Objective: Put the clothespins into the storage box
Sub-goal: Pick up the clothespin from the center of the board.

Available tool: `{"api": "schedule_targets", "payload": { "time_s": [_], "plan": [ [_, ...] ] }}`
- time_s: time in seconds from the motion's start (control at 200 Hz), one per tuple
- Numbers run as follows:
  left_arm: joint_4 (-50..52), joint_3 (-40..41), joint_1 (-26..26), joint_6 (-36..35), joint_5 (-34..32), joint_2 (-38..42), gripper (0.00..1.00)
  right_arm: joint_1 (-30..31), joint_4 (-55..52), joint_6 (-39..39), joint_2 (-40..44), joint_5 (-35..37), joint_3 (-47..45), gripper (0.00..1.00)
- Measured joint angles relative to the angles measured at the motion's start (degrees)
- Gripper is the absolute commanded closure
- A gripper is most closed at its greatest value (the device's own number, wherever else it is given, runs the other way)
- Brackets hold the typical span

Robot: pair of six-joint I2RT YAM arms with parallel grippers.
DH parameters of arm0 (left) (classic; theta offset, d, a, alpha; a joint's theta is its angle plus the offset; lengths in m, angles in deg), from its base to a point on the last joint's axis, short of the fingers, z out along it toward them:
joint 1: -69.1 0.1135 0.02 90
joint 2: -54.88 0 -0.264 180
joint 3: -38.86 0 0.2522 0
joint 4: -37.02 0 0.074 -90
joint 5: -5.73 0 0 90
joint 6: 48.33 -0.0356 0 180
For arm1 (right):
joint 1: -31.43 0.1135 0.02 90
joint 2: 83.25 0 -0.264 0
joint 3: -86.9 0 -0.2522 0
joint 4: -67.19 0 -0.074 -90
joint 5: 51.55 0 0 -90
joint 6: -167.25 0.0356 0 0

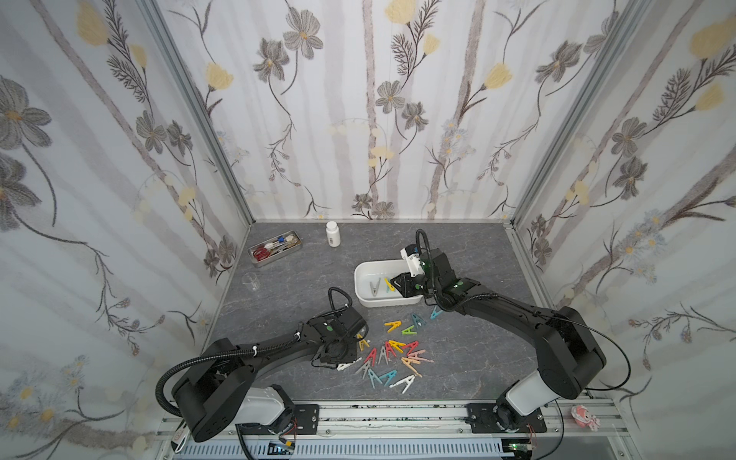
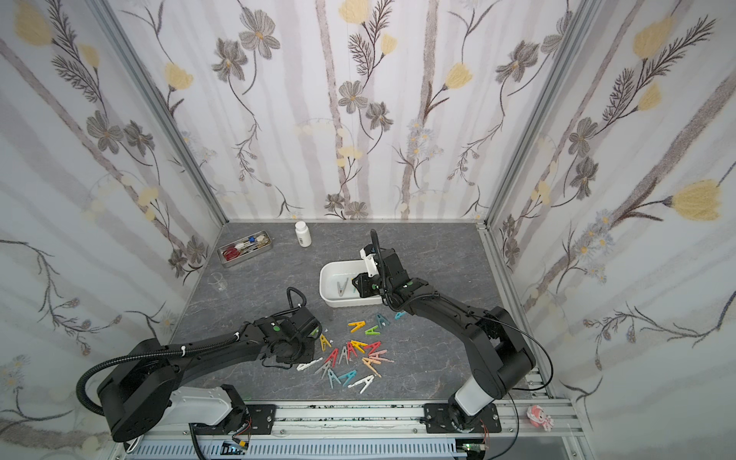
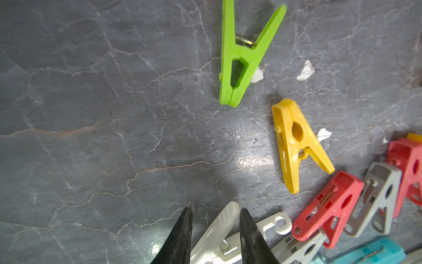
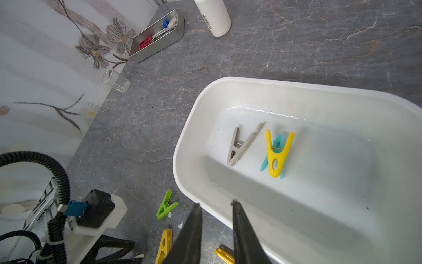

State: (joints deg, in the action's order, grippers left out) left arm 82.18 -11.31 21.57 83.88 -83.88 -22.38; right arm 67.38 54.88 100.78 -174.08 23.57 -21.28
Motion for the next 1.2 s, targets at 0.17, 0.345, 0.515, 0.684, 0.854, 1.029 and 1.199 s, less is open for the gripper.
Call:
{"api": "schedule_targets", "payload": {
  "time_s": [0.17,0.345,0.515,0.684,0.854,1.029,1.199],
  "plan": [
    [-0.11,0.04,-0.22,-0.09,-0.42,-0.61,0.74,0.00,0.44,0.04,0.00,0.00,-0.70,0.75],
    [-0.07,0.33,-0.31,-0.04,-0.81,-0.44,0.81,0.00,0.70,0.42,0.00,0.00,-1.18,0.75],
    [-0.09,0.52,-0.33,0.09,-0.79,-0.07,0.93,0.00,0.92,0.42,-0.02,0.00,-1.25,0.75],
    [-0.22,0.50,-0.26,0.44,-0.79,0.96,0.96,0.04,1.60,0.44,0.22,0.00,-2.23,0.75],
    [-0.11,0.26,1.31,1.14,-0.72,4.59,0.96,0.04,2.23,0.92,0.42,-0.02,-2.49,0.76],
    [0.46,-2.27,5.38,1.11,-0.13,8.72,0.96,0.17,2.36,1.14,0.42,-0.20,-2.10,0.76],
    [0.85,-8.55,9.57,-0.72,0.98,9.42,0.97,0.33,2.36,1.46,0.42,-0.20,-1.77,0.76]
  ]
}}
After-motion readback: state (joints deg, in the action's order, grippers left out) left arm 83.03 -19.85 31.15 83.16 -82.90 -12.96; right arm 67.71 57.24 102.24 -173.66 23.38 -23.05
